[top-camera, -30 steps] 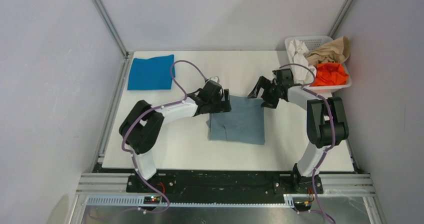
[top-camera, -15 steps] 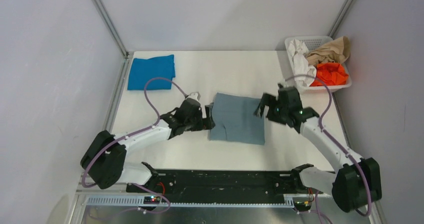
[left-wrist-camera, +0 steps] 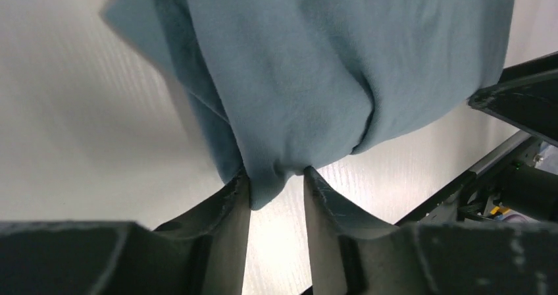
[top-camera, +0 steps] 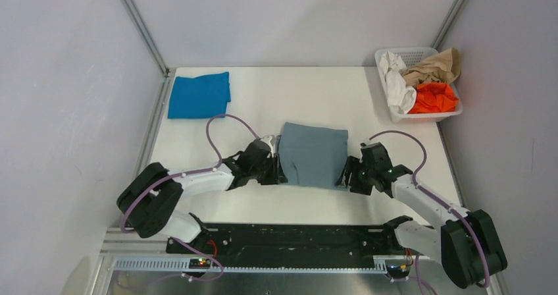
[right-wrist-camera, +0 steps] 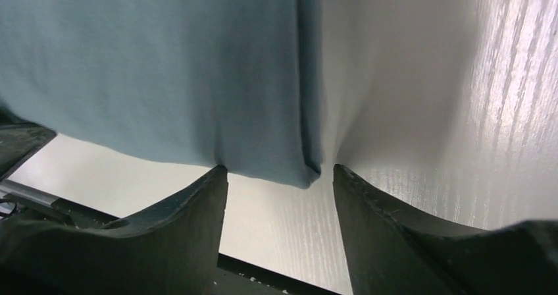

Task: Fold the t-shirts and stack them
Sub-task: Fold the long partially folded tshirt into a neat square

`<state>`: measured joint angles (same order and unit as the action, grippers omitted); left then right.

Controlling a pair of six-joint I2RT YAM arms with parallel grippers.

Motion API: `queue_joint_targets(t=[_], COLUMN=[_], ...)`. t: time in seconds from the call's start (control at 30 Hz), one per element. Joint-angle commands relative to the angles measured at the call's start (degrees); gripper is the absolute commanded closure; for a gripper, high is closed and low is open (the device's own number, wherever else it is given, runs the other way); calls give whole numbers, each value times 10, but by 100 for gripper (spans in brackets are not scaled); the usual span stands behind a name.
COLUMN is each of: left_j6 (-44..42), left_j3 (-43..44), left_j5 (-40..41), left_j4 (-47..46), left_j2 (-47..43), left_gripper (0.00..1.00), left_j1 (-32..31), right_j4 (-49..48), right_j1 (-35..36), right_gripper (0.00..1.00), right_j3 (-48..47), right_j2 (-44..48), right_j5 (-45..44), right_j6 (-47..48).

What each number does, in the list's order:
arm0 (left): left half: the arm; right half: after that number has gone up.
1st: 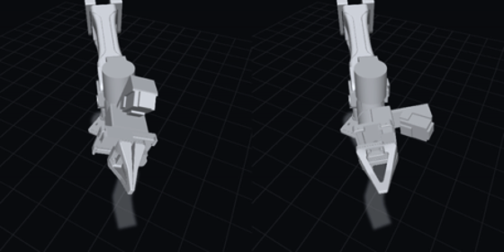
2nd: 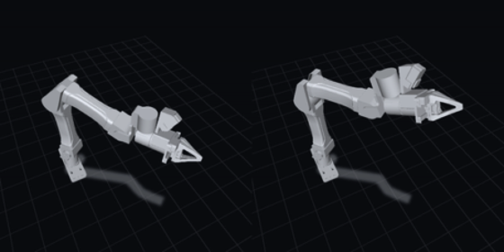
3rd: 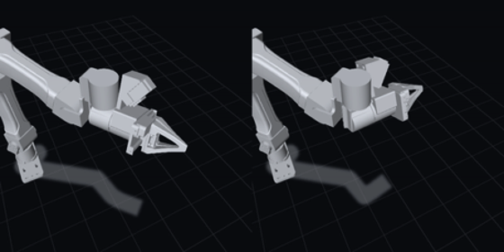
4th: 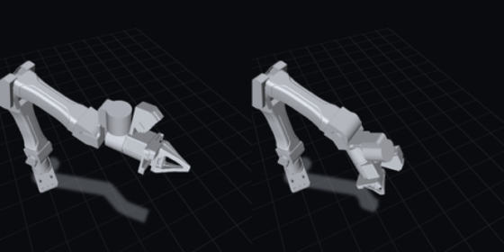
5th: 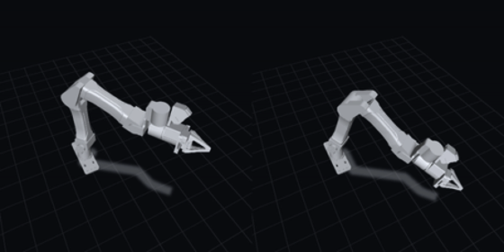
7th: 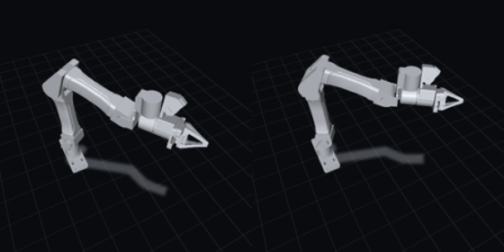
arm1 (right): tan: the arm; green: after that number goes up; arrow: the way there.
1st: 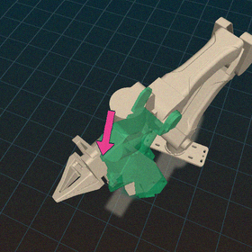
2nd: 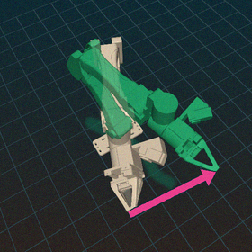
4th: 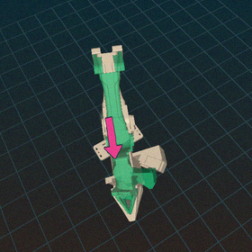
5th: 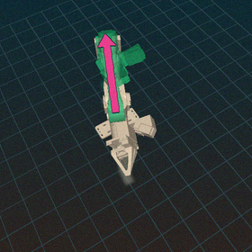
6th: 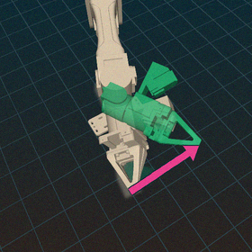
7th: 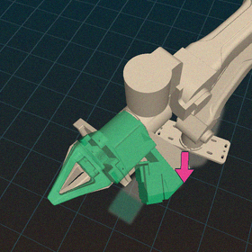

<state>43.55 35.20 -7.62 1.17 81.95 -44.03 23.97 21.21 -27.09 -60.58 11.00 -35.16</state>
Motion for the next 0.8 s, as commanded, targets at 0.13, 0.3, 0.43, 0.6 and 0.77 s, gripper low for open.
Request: queue_joint_targets(t=[0.13, 0.3, 0.43, 0.6, 0.77], left_j6=[13, 9, 1, -4, -14], left_j3=[-10, -37, -53, -82, -98], left_j5=[-13, 30, 47, 62, 29], left_j4=[-61, -44, 5, 39, 37], left_j2=[10, -23, -53, -81, -88], left_gripper=[99, 100, 100, 100, 94], left_j1=[-4, -1, 1, 1, -4], right_j4=[-70, 2, 46, 67, 38], right_j1=[-1, -38, -92, -106, -98], right_gripper=[80, 100, 100, 100, 93], right_j3=[30, 22, 21, 22, 21], right_j2=[-41, 0, 45, 48, 24], right_j5=[6, -26, -13, 5, 51], right_j6=[-22, -11, 15, 40, 50])
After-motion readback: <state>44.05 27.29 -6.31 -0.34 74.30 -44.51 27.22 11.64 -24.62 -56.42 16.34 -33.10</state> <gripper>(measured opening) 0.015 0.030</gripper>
